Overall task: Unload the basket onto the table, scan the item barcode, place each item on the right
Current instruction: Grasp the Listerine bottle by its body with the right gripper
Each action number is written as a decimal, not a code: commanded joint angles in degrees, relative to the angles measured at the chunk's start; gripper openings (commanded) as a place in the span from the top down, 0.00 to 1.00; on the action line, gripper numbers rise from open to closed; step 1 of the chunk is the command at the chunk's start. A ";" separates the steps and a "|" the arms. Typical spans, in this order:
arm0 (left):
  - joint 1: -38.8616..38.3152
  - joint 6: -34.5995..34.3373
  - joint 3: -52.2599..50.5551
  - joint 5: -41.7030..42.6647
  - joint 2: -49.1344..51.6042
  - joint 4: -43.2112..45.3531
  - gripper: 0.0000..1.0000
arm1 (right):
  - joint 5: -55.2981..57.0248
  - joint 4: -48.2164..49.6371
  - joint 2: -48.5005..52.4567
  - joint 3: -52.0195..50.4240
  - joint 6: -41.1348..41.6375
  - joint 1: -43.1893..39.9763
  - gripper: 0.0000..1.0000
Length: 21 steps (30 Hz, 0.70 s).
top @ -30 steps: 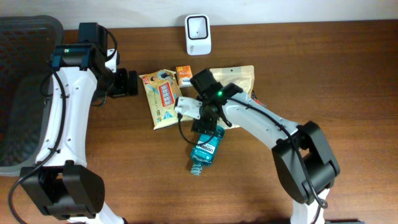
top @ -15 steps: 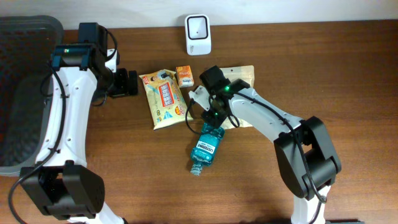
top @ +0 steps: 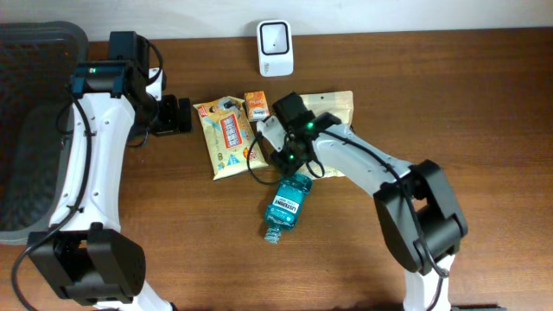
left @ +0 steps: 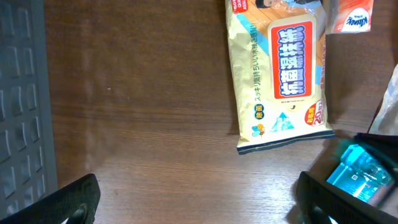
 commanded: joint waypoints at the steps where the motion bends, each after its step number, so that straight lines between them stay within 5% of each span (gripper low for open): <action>1: 0.02 0.09 -0.17 -0.20 -0.98 0.09 0.01 | 5.51 -2.10 1.75 0.35 0.94 0.09 0.96; 21: 0.02 0.09 -0.17 -0.20 -0.98 0.09 0.01 | 5.42 -35.30 -6.21 0.52 0.87 0.22 0.96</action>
